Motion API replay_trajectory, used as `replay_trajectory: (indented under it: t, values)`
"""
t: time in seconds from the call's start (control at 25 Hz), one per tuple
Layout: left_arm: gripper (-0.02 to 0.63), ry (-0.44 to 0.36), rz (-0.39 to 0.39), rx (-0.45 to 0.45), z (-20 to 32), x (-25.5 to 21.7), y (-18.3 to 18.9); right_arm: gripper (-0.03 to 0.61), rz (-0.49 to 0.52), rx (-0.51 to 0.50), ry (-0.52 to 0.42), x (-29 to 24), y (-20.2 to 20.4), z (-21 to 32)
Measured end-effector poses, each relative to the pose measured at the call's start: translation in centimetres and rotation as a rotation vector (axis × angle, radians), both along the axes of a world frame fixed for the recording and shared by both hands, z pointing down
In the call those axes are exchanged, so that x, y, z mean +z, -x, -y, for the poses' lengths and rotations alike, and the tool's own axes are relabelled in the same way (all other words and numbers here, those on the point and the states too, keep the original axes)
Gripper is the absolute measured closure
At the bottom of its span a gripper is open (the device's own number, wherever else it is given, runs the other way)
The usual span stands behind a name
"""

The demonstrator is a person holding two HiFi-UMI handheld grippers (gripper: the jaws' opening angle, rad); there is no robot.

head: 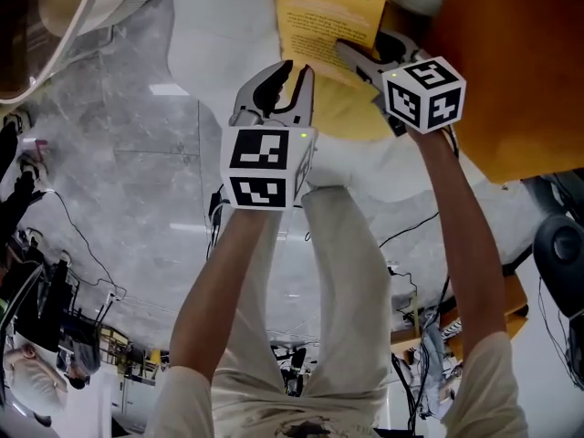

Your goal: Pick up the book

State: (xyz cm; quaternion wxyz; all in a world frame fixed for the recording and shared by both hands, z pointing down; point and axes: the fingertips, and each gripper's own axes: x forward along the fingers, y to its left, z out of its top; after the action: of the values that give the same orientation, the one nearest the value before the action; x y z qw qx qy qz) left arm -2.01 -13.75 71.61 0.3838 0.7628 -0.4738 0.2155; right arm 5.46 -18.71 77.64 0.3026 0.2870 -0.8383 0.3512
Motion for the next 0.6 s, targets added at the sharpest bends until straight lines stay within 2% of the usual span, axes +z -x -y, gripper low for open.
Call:
replay_trajectory:
  t: [0.32, 0.6]
  values:
    - [0.54, -0.006, -0.002, 0.002, -0.7, -2.1, 0.1, 0.398, 0.012, 0.052, 0.019, -2.0, 0.9, -1.0]
    - [0.541, -0.017, 0.004, 0.01, -1.2, -5.0, 0.9, 0.413, -0.042, 0.039, -0.003, -4.8, 1.0, -1.5]
